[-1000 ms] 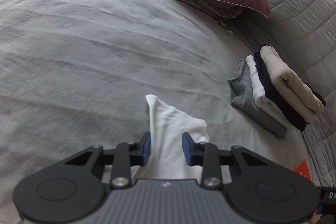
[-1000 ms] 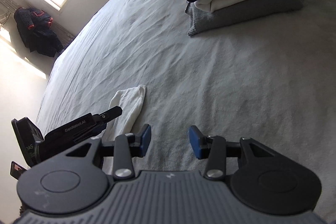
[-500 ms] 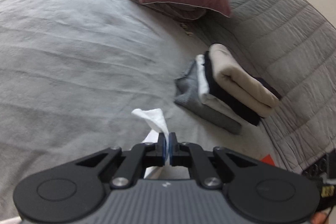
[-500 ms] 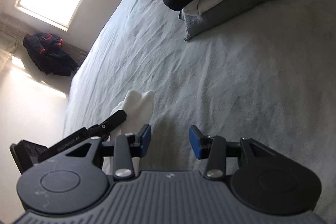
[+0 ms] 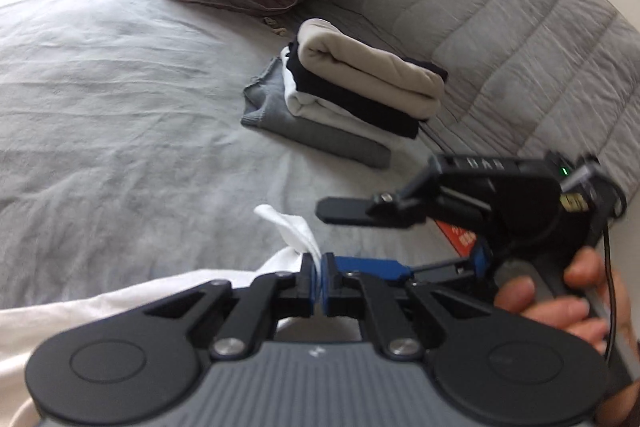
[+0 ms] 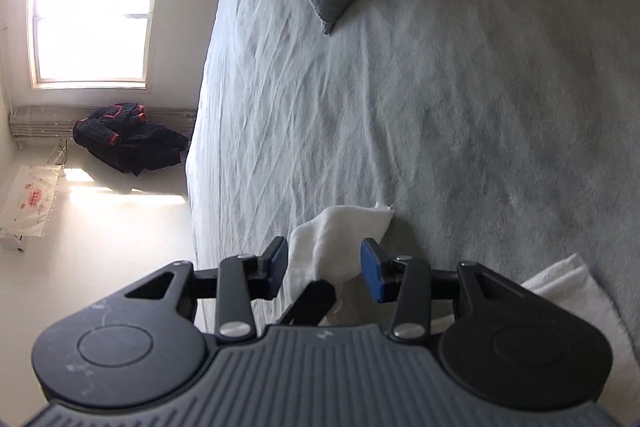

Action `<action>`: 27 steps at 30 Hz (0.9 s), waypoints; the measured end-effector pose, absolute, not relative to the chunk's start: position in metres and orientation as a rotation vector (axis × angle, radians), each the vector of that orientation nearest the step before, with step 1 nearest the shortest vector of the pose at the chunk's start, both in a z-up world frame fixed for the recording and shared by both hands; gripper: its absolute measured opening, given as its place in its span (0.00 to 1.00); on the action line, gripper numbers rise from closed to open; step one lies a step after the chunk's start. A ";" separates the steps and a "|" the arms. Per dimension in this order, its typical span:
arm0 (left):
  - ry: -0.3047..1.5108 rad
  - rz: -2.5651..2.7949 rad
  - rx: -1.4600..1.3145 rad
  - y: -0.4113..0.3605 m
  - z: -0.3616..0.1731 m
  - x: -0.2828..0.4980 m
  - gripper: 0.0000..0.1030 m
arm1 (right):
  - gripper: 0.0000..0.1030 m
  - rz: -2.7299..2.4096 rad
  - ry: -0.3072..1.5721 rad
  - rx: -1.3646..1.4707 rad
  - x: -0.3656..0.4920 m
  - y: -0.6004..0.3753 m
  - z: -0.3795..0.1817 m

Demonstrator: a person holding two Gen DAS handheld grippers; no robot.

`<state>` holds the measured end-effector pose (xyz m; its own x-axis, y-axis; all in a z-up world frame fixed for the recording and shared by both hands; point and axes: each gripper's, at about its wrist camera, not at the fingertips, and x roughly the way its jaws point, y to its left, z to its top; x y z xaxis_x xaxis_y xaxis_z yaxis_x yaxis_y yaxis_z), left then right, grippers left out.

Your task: Fold clothes

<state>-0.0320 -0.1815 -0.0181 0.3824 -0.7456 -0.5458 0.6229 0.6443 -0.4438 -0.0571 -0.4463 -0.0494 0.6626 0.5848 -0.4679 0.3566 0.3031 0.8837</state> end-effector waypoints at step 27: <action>0.547 -0.884 0.201 -0.201 -0.040 -0.105 0.04 | 0.22 0.098 0.986 1.116 -0.073 -0.449 -0.049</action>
